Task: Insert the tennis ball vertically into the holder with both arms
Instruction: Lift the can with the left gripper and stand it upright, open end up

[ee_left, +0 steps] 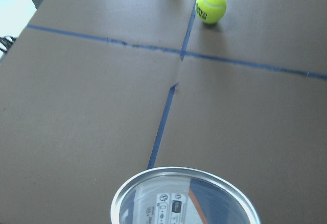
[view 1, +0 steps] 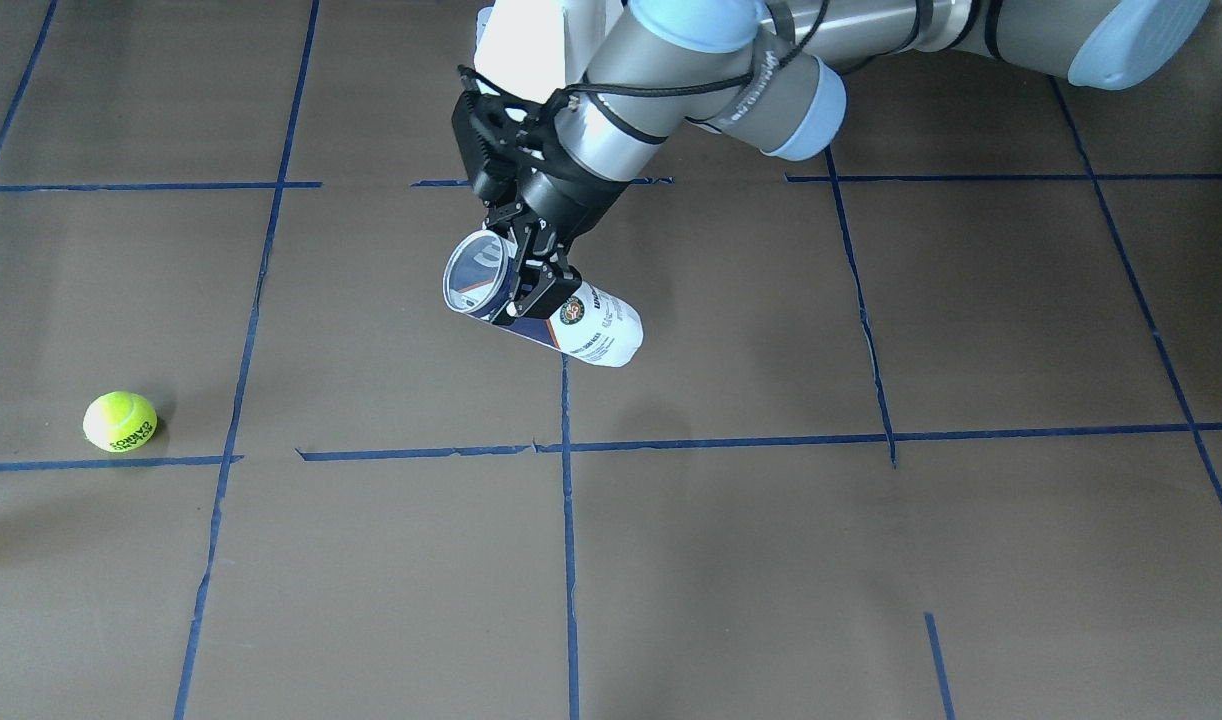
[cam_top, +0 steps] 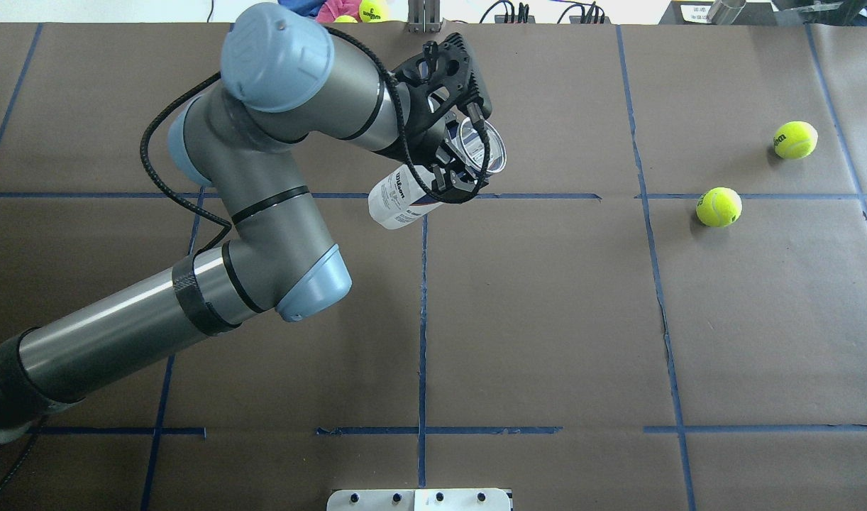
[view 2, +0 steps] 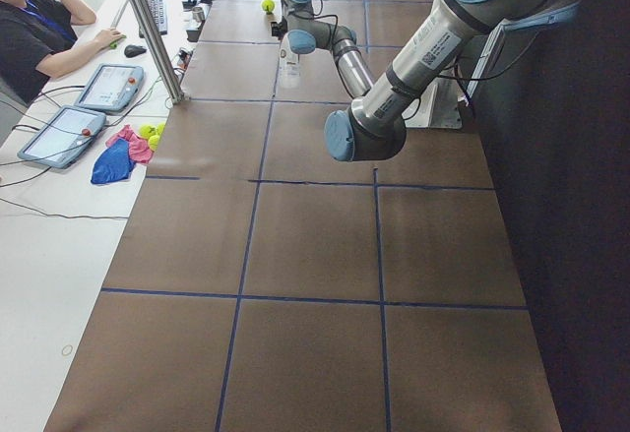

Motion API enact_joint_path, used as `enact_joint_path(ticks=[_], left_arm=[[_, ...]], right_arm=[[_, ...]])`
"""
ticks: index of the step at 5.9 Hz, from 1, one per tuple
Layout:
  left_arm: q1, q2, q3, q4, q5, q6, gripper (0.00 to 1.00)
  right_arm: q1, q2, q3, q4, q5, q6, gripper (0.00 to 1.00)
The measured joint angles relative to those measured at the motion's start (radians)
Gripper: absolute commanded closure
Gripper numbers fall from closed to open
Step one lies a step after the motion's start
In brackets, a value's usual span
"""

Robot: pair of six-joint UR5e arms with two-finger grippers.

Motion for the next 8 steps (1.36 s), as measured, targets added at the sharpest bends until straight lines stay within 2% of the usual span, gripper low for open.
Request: enact_joint_path(ticks=[2, 3, 5, 6, 8], left_arm=[[0.000, 0.112, 0.007, -0.402, 0.006, -0.135, 0.22], [0.001, 0.154, 0.022, -0.549, 0.021, -0.161, 0.22], [0.043, 0.196, 0.147, -0.858, 0.137, -0.186, 0.22], [0.095, 0.200, 0.210, -0.966, 0.229, -0.196, 0.21], [0.152, 0.200, 0.277, -1.032, 0.343, -0.244, 0.15]], right_arm=[[0.000, 0.000, 0.000, 0.000, 0.000, 0.000, 0.00], [0.000, 0.000, 0.001, 0.000, 0.000, 0.000, 0.00], [0.000, 0.001, 0.002, 0.000, 0.000, 0.000, 0.00], [0.000, 0.001, 0.003, 0.000, 0.000, 0.000, 0.00], [0.000, 0.001, 0.003, 0.000, 0.000, 0.000, 0.00]])
